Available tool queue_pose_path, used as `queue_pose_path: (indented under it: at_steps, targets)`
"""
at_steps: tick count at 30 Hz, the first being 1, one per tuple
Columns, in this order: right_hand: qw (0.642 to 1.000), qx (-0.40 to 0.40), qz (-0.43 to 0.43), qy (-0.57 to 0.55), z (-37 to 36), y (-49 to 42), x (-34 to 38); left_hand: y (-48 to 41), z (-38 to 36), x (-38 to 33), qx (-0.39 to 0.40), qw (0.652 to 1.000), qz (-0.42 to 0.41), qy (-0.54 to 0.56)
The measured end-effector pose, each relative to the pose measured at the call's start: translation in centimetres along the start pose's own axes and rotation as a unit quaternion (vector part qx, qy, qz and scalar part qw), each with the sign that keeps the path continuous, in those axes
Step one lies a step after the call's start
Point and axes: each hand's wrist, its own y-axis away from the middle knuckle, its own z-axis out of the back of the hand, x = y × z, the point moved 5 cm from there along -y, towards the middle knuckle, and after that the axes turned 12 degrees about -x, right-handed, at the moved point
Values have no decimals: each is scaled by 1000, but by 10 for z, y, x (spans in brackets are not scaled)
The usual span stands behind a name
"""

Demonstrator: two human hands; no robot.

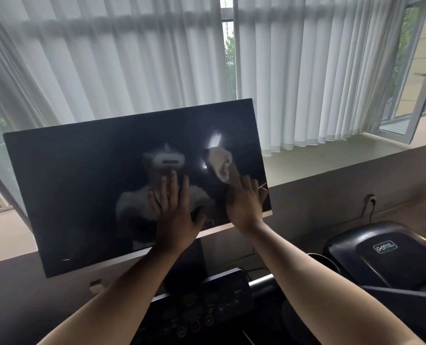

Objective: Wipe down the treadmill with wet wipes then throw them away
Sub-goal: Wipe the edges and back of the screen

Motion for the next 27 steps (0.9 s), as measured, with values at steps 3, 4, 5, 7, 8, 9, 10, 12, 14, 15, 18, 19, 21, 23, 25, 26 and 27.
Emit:
queue_pose_path:
  at_steps: [3,4,5,7,8,9,10,12,14,15,18,19,21,23,25,26,27]
  targets:
    - [993,-14,-115,-6,5,-11,-29,0,2,0,5,1000,5,7]
    - [988,-14,-151,-16,5,-13,-35,0,2,0,7,1000,8,6]
    - [983,-15,-182,-31,5,-13,-38,0,1,-1,9,1000,10,4]
    - [978,-22,-202,-56,4,-10,-34,0,0,-2,12,1000,17,5]
    - [981,-25,-184,-59,4,-7,-28,0,0,-3,13,1000,21,9]
    - [986,-25,-152,-58,4,-3,-20,0,-1,-3,12,1000,24,12]
    - [992,-17,-112,-52,3,4,-11,1,-2,-3,11,1000,26,13]
    - [999,17,-14,-36,-1,18,11,2,-3,-3,9,999,28,12]
    - [995,45,85,-33,-10,32,26,4,-5,-5,9,999,27,16]
    - [991,49,121,-36,-13,38,31,6,-6,-6,10,1000,21,20]
    - [987,36,155,-33,-15,41,28,13,-8,-7,1,1000,3,22]
    - [989,32,143,-26,-13,37,25,14,-8,-8,-2,1000,0,20]
    - [997,17,74,-9,-5,28,13,15,-7,-9,-4,1000,-1,11]
    - [999,3,-31,-14,0,18,-2,15,-6,-9,-4,1000,-1,7]
    - [993,-8,-115,-37,1,14,-13,15,-5,-9,-4,1000,-1,8]
    - [989,-12,-137,-49,1,14,-15,15,-4,-10,-4,1000,-2,9]
    - [988,-10,-145,-58,0,15,-13,15,-4,-10,-4,1000,-2,9]
